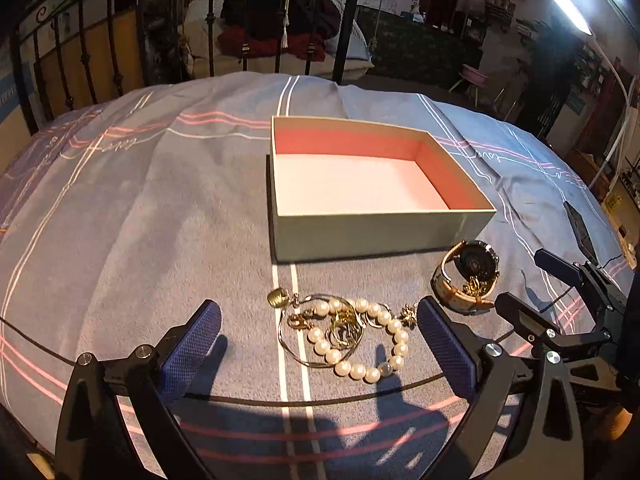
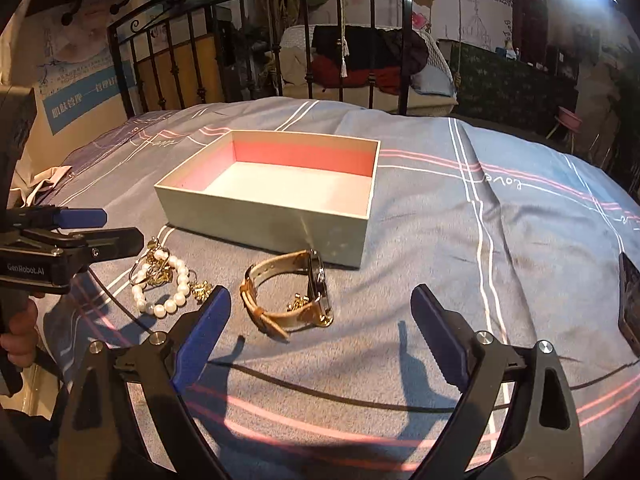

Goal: Organize jewelry

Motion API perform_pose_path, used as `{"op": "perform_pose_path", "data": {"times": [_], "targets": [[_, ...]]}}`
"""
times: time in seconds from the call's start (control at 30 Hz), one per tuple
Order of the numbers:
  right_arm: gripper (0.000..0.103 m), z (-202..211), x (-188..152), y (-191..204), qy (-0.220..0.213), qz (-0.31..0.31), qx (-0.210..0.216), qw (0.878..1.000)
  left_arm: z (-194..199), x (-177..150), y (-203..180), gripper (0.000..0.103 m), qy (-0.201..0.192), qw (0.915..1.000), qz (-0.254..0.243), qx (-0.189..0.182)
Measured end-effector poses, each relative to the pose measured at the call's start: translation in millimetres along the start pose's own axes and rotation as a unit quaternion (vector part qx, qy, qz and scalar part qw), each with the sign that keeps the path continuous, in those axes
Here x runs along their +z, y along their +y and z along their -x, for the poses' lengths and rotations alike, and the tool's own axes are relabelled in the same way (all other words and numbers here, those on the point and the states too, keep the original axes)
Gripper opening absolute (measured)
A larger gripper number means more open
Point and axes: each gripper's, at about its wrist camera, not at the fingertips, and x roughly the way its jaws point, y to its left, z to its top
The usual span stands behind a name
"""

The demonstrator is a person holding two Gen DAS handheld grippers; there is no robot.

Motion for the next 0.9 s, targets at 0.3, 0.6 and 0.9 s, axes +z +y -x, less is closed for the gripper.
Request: {"op": "perform_pose_path", "data": {"times": [0.3,0.6,0.9], "targets": [[0.090,-6.7,-3.6,3.0,0.011,0.003,0.001,1.000,-27.1,-4.0,2.6,0.093,0.039,0.9988,0.026,-0.014],[0.090,-19.3,-0.7,6.7,0.021,0.013,0.012,1.000,-34.1,-5.0,-2.2,0.066,0.035,0.9991,0.008,-0.024],[0.090,-35.0,7.5,9.9,0.036,0.014,0.030,0.999,-33.4,-4.9,3.1,0.052,0.028,0.9992,0.014,-0.024]]}}
